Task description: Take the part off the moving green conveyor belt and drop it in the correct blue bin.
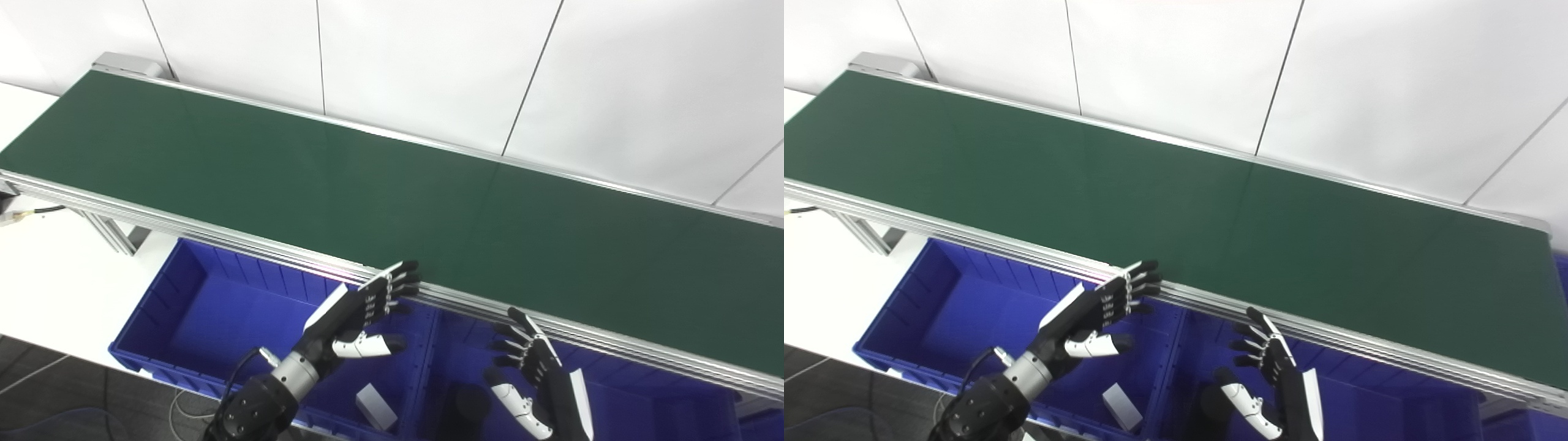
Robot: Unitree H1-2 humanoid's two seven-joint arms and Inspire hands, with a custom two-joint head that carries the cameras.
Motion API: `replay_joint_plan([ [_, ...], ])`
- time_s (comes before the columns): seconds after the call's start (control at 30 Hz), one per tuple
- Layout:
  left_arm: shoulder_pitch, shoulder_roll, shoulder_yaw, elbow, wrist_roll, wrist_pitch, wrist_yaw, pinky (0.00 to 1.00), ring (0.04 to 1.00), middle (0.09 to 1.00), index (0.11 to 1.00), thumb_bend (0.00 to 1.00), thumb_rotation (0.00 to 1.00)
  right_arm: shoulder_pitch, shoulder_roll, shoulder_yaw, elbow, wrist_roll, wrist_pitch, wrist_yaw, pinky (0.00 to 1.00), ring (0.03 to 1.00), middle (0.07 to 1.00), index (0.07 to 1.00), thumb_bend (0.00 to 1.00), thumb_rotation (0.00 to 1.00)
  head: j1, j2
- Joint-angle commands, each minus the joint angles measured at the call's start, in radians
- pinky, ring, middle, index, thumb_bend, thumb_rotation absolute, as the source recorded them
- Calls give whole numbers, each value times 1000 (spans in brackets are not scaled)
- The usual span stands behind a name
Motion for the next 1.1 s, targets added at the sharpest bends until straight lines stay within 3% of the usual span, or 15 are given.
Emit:
replay_joint_plan([
  [0.0, -5, 4, 10, 5, -24, -59, 4, 792, 870, 890, 937, 954, 577, 7, 10, 5, -11, -7, -59, -9, 618, 717, 792, 877, 697, 547, -24, -6],
  [0.23, -6, 7, 52, 73, -132, -52, -26, 793, 858, 854, 867, 909, 546, 7, 26, 18, 9, -29, -59, -21, 643, 739, 799, 871, 699, 544, -124, -24],
  [0.4, -11, 16, 64, 71, -152, -42, -26, 790, 847, 840, 834, 896, 541, -5, 41, 27, 22, -62, -50, -35, 652, 749, 802, 870, 707, 549, -175, -9],
  [0.63, -22, 36, 94, 72, -186, -44, -45, 781, 836, 837, 842, 870, 537, -31, 65, 49, 48, -131, -36, -63, 655, 746, 810, 873, 690, 577, -326, -12],
  [0.9, -38, 59, 111, 82, -207, -48, -70, 800, 849, 854, 862, 775, 457, -56, 85, 60, 79, -152, -14, -73, 655, 755, 821, 886, 716, 601, -335, -14],
  [1.07, -39, 62, 116, 90, -215, -54, -77, 802, 848, 851, 861, 836, 456, -62, 85, 62, 85, -169, -22, -84, 648, 754, 823, 887, 708, 610, -323, -11],
])
